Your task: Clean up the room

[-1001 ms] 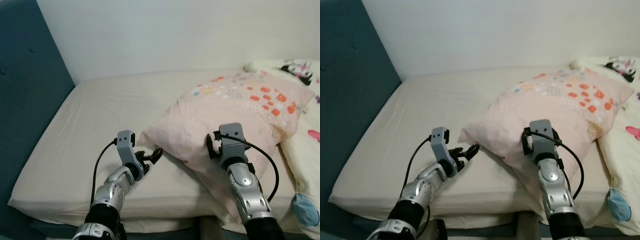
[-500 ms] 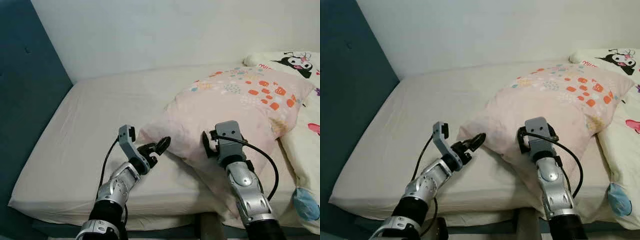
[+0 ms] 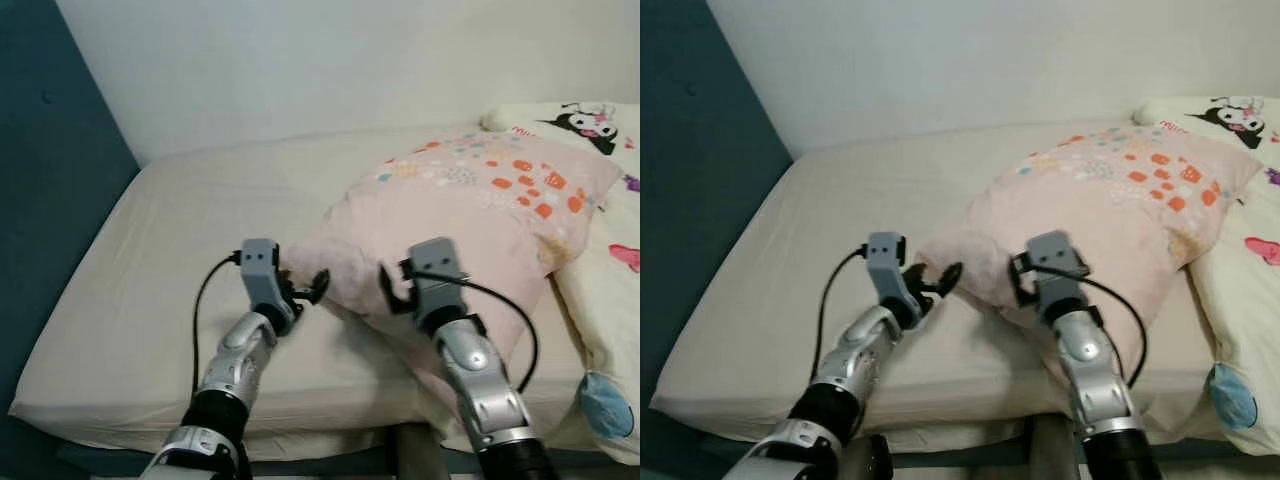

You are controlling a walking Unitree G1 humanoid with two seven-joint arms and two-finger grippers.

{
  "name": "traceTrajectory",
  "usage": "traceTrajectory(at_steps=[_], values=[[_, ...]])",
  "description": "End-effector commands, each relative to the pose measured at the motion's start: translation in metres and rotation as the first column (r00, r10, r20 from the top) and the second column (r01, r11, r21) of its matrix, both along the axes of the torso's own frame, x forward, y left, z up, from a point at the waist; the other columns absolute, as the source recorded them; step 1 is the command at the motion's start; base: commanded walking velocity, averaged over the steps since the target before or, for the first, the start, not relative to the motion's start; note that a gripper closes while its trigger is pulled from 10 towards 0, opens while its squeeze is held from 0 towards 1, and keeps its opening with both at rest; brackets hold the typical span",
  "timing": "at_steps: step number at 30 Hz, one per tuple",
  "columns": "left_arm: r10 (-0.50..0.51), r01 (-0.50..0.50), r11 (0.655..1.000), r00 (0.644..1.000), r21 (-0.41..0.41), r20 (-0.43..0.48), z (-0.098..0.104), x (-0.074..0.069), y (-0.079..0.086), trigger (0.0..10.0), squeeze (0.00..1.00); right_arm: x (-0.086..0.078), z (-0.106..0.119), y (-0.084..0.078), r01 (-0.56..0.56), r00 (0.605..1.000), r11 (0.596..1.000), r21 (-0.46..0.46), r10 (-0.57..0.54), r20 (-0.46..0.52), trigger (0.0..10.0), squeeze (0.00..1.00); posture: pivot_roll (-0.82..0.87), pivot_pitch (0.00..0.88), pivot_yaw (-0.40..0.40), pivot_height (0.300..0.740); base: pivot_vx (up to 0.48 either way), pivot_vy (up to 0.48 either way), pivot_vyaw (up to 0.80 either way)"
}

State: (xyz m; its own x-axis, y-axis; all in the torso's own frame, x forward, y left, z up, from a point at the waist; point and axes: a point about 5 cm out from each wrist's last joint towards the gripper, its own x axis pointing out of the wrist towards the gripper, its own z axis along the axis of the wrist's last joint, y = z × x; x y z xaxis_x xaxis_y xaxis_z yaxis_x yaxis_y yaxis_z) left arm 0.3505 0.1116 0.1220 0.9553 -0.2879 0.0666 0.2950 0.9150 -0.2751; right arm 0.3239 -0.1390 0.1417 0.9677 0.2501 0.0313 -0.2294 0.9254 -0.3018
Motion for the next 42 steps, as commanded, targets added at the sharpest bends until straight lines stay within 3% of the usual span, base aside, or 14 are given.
traceTrajectory(at_steps=[1,3,4,7,13,16,17,21,24,30,33,42], values=[[0.067,-0.067,0.997,0.998,0.031,0.018,-0.001,-0.004,0.021,10.0,0.00,0.002,-0.006,0.011,-0.047,0.998,0.999,-0.005,0.047,-0.036,10.0,1.00,-0.02,0.128,0.048,0.572,0.000,0.000,0.00],[0.157,-0.160,0.985,0.986,0.057,0.048,0.002,-0.011,0.049,10.0,0.00,0.009,-0.012,0.018,-0.075,0.995,0.997,-0.034,0.073,-0.072,10.0,1.00,0.00,0.118,0.022,0.572,0.000,0.000,0.00],[0.157,-0.160,0.985,0.986,0.057,0.048,0.002,-0.011,0.049,10.0,0.00,0.009,-0.012,0.018,-0.075,0.995,0.997,-0.034,0.073,-0.072,10.0,1.00,0.00,0.118,0.022,0.572,0.000,0.000,0.00],[0.283,-0.289,0.955,0.955,0.069,0.083,0.004,-0.025,0.081,10.0,0.00,0.029,-0.015,0.027,-0.087,0.990,0.994,-0.068,0.079,-0.119,10.0,1.00,0.03,0.118,-0.007,0.572,0.000,0.000,0.00],[0.339,-0.341,0.940,0.938,0.014,0.067,0.005,-0.034,0.089,10.0,0.00,0.046,-0.015,0.034,-0.098,0.983,0.979,-0.179,0.068,-0.168,10.0,1.00,0.05,0.126,-0.035,0.572,0.000,0.000,0.00],[0.362,-0.357,0.929,0.931,-0.093,0.044,0.009,-0.043,0.090,10.0,0.00,0.056,-0.014,0.040,-0.121,0.976,0.941,-0.317,0.055,-0.211,10.0,1.00,0.07,0.134,-0.056,0.572,0.000,0.000,0.00],[0.367,-0.360,0.924,0.929,-0.128,0.038,0.011,-0.046,0.090,10.0,0.00,0.059,-0.013,0.042,-0.129,0.971,0.934,-0.332,0.052,-0.231,10.0,0.00,0.08,0.137,-0.062,0.572,0.000,0.000,0.00],[0.368,-0.358,0.917,0.929,-0.173,0.027,0.012,-0.051,0.090,10.0,0.00,0.063,-0.010,0.045,-0.145,0.965,0.922,-0.358,0.051,-0.258,10.0,0.00,0.09,0.142,-0.072,0.572,0.000,0.000,0.00],[0.362,-0.352,0.912,0.932,-0.213,0.012,0.014,-0.057,0.089,10.0,0.00,0.067,-0.008,0.047,-0.188,0.954,0.857,-0.480,0.043,-0.298,10.0,0.00,0.09,0.149,-0.079,0.572,0.000,0.000,0.00],[0.352,-0.343,0.899,0.936,-0.273,-0.014,0.015,-0.062,0.088,10.0,0.00,0.072,-0.001,0.051,-0.201,0.949,0.801,-0.564,0.015,-0.316,10.0,0.00,0.09,0.149,-0.079,0.572,0.000,0.000,0.00],[0.312,-0.304,0.902,0.950,-0.308,-0.024,0.017,-0.063,0.082,10.0,0.00,0.072,-0.003,0.052,-0.224,0.940,0.737,-0.638,-0.009,-0.340,10.0,0.00,0.09,0.149,-0.077,0.572,0.000,0.000,0.00],[0.242,-0.235,0.887,0.970,-0.398,-0.033,0.022,-0.063,0.069,10.0,0.00,0.070,-0.009,0.046,-0.227,0.935,0.664,-0.713,-0.056,-0.350,10.0,0.00,0.09,0.154,-0.077,0.572,0.000,0.000,0.00]])
